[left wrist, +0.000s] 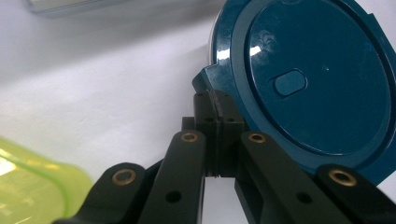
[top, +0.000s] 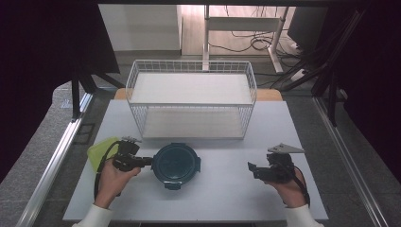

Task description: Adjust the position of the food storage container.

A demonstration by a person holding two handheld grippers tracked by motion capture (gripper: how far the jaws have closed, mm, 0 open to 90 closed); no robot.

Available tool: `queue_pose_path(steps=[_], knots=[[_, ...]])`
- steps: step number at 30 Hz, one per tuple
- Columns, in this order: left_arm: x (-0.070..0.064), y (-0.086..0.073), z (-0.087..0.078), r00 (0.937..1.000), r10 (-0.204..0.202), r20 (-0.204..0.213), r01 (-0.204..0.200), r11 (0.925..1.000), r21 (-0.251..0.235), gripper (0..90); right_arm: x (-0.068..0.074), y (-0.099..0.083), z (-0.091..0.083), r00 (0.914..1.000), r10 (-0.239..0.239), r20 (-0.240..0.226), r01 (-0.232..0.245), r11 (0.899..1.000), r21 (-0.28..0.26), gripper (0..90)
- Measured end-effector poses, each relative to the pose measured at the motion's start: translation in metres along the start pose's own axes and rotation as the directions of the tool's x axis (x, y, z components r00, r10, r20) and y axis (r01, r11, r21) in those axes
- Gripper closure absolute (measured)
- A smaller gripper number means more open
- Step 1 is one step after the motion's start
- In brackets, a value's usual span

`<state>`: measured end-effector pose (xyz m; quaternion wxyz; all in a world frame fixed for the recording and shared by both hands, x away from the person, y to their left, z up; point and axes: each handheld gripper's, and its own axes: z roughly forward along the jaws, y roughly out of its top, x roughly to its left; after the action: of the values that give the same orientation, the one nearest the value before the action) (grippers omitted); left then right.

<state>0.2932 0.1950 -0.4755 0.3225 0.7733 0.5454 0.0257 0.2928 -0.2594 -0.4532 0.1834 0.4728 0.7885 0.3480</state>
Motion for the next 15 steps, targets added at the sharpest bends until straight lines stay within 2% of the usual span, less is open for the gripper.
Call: queue_pose_path(steps=[15], knots=[[-0.021,0.006,0.012,0.9994,0.024,0.025,-0.024,0.9997,0.004,90.0,0.001,-0.001,0.001,1.0000,-0.002,0.002,0.002,1.000,0.002,18.9]])
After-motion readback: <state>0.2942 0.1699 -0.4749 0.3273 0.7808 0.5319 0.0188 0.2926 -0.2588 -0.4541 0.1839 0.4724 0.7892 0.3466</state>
